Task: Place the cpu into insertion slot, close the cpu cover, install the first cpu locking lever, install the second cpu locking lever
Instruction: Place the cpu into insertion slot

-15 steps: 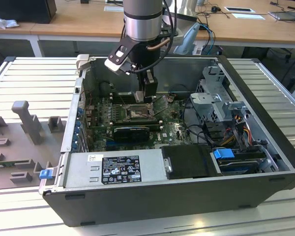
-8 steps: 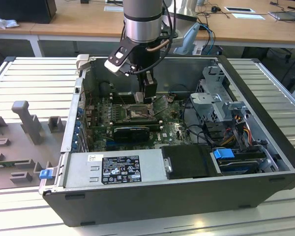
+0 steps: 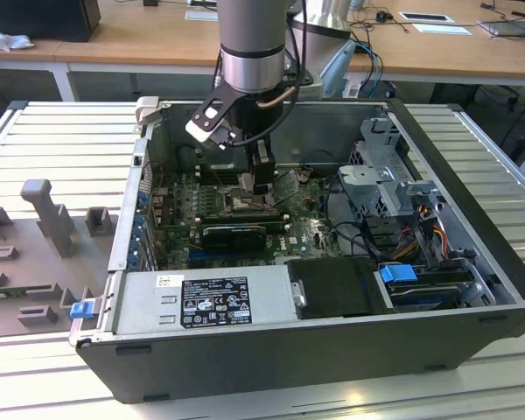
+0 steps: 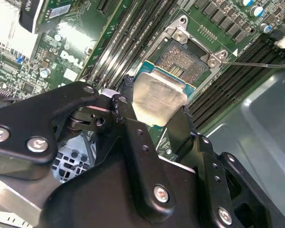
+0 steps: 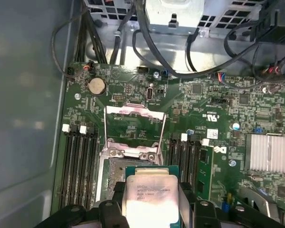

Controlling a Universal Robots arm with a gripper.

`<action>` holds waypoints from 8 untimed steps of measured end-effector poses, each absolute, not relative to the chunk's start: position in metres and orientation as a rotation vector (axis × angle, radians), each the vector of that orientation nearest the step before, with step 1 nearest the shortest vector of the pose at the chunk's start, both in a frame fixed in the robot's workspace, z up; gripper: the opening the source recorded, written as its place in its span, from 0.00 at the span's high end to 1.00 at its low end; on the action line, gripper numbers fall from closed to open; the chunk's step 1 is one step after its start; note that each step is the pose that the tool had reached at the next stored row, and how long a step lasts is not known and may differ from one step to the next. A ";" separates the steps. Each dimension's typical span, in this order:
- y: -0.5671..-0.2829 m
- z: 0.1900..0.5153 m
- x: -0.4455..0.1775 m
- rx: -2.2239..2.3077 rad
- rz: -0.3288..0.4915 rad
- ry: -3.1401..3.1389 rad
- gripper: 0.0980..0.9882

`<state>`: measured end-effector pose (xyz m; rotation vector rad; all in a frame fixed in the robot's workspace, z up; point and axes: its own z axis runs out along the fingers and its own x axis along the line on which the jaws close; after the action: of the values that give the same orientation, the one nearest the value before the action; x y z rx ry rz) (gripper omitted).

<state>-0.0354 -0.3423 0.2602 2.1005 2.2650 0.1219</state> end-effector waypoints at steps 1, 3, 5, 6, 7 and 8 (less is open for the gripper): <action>-0.342 0.258 -0.035 2.108 0.121 2.257 0.52; -0.341 0.254 -0.035 2.126 0.121 2.240 0.52; -0.339 0.250 -0.036 2.136 0.120 2.230 0.52; -0.338 0.248 -0.037 2.136 0.120 2.230 0.52; -0.334 0.246 -0.038 2.136 0.120 2.230 0.52; -0.328 0.242 -0.038 2.136 0.121 2.230 0.52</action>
<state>-0.0384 -0.3277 0.2425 2.1358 2.2300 0.1206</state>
